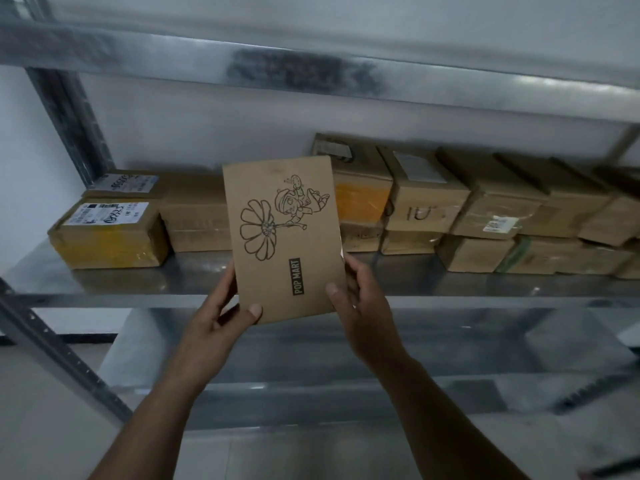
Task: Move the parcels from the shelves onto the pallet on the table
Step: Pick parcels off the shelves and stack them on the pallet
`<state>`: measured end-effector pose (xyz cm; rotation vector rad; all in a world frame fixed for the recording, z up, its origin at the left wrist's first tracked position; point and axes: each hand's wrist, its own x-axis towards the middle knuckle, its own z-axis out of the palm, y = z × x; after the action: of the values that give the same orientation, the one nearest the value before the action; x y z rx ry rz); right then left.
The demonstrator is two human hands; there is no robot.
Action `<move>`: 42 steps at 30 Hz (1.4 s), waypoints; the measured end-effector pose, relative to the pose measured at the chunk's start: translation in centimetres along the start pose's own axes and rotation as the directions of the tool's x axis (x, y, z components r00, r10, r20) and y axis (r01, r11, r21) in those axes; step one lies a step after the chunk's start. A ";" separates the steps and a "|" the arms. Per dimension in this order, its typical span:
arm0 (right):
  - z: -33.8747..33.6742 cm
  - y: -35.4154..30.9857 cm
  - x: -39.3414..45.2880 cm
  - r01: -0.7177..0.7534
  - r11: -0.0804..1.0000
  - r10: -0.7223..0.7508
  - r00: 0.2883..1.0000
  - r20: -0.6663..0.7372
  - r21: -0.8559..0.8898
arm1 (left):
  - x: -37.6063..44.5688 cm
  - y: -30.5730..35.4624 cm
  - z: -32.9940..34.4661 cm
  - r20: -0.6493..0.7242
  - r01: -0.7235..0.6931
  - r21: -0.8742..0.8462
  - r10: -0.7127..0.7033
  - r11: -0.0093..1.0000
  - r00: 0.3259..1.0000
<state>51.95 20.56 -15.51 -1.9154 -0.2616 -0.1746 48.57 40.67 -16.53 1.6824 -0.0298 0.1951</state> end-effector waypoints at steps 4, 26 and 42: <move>-5.7 1.1 -3.6 -0.005 1.000 0.004 0.999 -0.050 -0.028 | -2.5 1.4 5.2 0.086 -0.006 0.020 0.005 1.000 0.996; -35.9 11.0 -21.9 -0.114 0.990 0.054 0.856 -0.514 -0.085 | -10.6 5.6 39.9 0.539 -0.079 0.015 0.058 0.997 0.841; -56.5 19.0 -24.6 -0.366 0.931 0.233 0.586 -0.776 0.003 | -6.8 6.6 67.6 0.843 -0.018 -0.002 0.011 1.000 0.537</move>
<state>33.53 -41.18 -18.96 -1.8265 0.6863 -0.7830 48.51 -27.60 -18.30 1.6331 -0.7885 -0.6494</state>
